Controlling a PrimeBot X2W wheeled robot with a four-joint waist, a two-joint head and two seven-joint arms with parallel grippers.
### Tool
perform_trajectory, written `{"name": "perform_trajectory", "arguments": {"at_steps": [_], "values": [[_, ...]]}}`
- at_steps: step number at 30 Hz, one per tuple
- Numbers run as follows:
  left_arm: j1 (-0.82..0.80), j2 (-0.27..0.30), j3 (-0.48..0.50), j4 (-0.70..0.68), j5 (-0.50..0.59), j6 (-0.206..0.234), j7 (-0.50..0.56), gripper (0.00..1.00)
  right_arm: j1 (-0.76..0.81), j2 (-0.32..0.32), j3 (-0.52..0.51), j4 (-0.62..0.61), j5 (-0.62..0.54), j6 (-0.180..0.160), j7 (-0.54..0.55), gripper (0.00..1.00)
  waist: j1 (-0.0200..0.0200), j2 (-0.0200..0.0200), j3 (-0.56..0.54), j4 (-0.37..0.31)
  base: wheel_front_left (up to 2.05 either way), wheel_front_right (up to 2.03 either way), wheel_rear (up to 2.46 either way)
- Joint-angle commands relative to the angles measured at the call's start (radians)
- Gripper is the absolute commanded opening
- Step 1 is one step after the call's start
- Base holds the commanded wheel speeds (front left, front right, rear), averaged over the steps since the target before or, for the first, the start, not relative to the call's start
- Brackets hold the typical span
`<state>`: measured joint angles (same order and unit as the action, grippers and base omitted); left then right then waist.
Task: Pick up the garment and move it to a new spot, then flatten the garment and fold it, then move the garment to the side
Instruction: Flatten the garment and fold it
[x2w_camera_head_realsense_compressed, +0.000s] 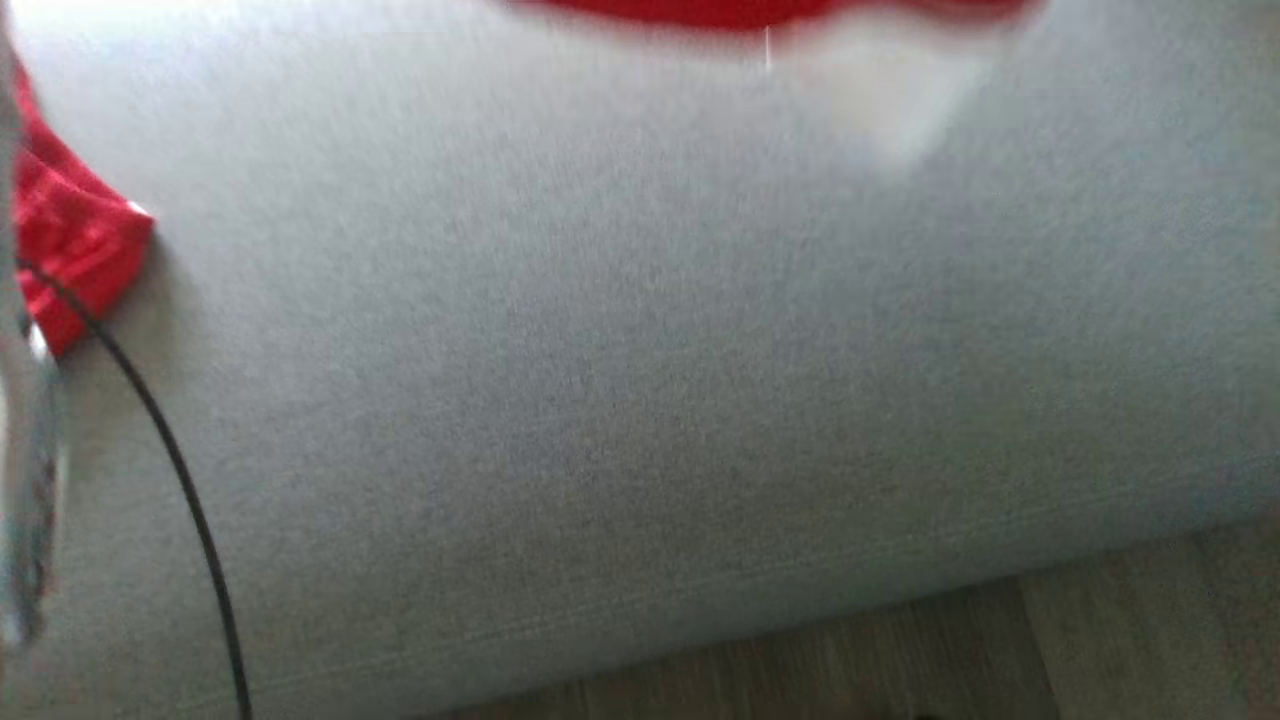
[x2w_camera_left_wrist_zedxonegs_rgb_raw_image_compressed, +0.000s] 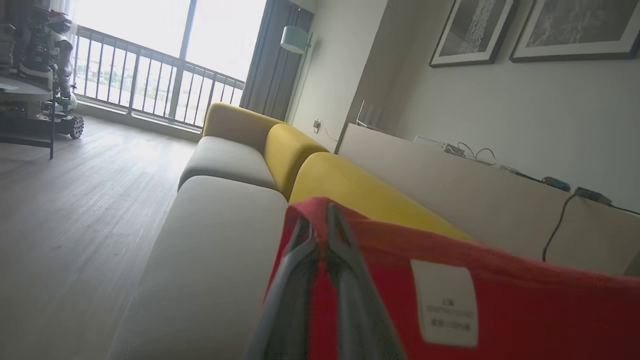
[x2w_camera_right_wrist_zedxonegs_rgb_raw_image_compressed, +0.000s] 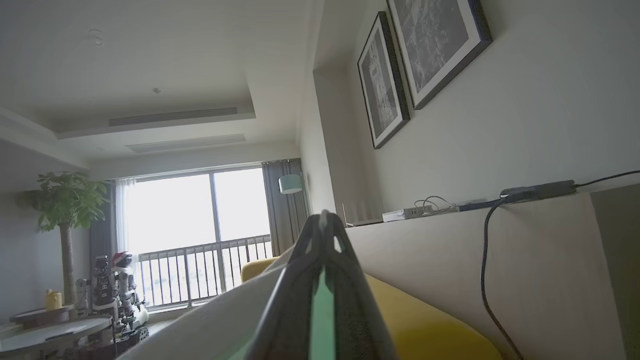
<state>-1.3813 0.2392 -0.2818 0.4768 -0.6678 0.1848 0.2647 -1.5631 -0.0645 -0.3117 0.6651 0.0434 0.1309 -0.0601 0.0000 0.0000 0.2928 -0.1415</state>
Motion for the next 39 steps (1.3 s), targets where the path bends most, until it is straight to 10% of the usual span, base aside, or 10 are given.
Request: {"name": "perform_trajectory", "arguments": {"at_steps": [1,9,20,39], "values": [[-0.121,0.026,0.017,0.025,0.026,-0.01,-0.038,0.0,-0.111,0.014,-0.015,0.01,-0.018,0.0,-0.049,0.0,0.0,0.0,0.143,-0.009,0.0,0.0,0.0],[-0.364,-0.028,-0.025,0.302,0.1,-0.105,-0.291,0.0,-0.278,0.014,-0.051,0.117,-0.027,0.0,-0.2,0.0,0.0,0.0,0.257,0.0,0.0,0.0,0.0],[-0.268,-0.047,-0.134,0.582,0.163,-0.247,-0.45,0.0,0.013,0.014,0.032,0.147,0.097,0.0,-0.201,0.0,0.0,0.0,0.348,-0.016,0.0,0.0,0.0],[0.122,-0.021,-0.35,0.791,0.321,-0.274,-0.501,0.0,0.339,0.001,0.17,0.521,0.095,0.0,-0.168,0.0,0.0,0.0,0.117,0.0,0.0,0.0,0.0]]}}
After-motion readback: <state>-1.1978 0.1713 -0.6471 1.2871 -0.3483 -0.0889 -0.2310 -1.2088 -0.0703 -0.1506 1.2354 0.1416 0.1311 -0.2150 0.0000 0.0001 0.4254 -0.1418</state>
